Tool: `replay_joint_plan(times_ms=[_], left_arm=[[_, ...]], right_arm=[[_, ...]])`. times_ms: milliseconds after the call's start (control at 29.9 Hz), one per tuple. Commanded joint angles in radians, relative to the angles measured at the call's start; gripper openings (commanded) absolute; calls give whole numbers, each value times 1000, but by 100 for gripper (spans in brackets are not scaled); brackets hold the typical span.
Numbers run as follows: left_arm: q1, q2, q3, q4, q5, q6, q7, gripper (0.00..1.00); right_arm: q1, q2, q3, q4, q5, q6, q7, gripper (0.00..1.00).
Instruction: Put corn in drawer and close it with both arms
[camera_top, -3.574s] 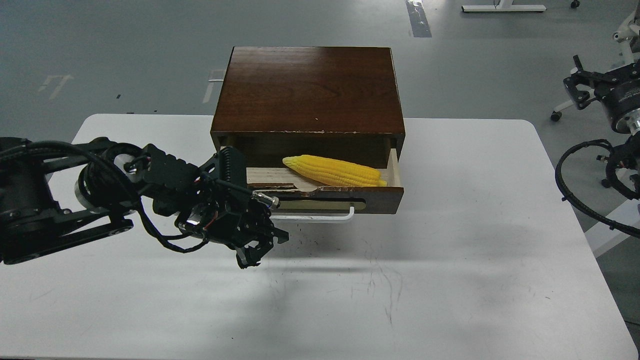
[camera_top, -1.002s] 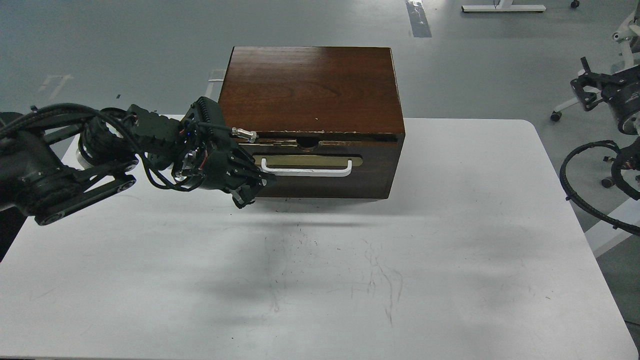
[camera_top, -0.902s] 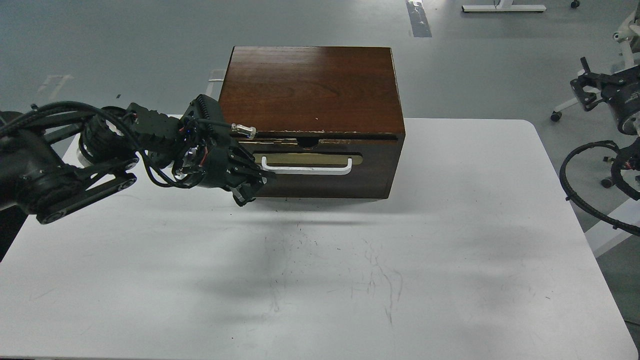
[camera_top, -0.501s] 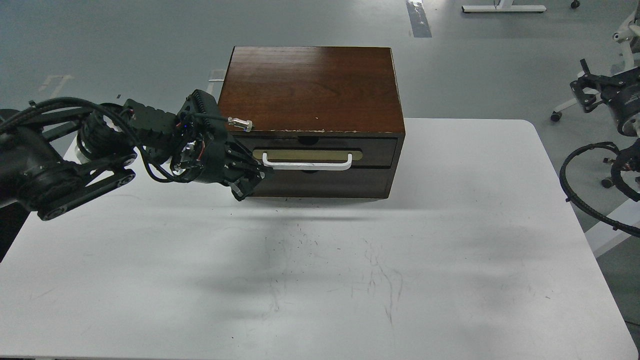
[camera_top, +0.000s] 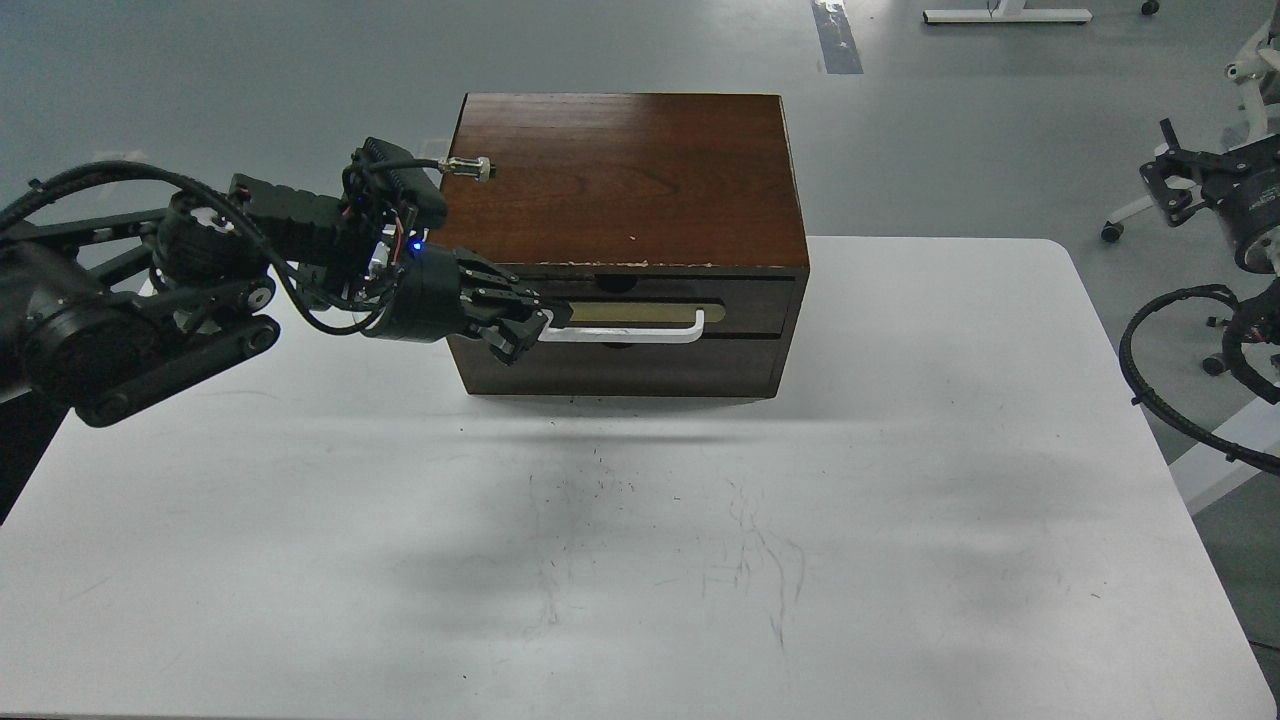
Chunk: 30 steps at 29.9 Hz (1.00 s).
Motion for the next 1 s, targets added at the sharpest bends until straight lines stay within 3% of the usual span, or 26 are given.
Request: replay_joint_plan(times_ms=[0,33,100,134,501,601,668,701,768,835,969], left_arm=[[2,15,-40,0,-158,4,0,79],[2,15,-41,0,-159,4,0,79],[5,18,-92,1,-405,-3,0,95],[5,20,-99,1,-470,-3,0,96],[15,129,-243,39,-1397,-42,0,98],[21,123,-268,150,-1618,-44,0,98],[21,98,-271,287,-1766,-52,0,98],[21,98,-271,288,-1767,-52,0,98],[42,63,-281,457,-1920,-139,0,98],[82,40,-286,570,-2012,-151,0,98],[142,7,-306,681,-2072,-151,0,98]], right_arm=[[-2,0,0,0,0,0,0,100],[-2,0,0,0,0,0,0,100],[1,0,2,0,0,0,2,100],[1,0,2,0,0,0,2,100],[35,-3,-1,0,-11,0,2,100],[53,-1,-3,2,-11,0,0,100],[55,3,-5,2,-14,0,-14,100],[55,3,-5,2,-14,0,-14,100],[82,3,-6,2,-15,0,-17,100],[90,3,-5,3,-15,0,-18,100],[90,10,-3,3,-14,0,-18,100]])
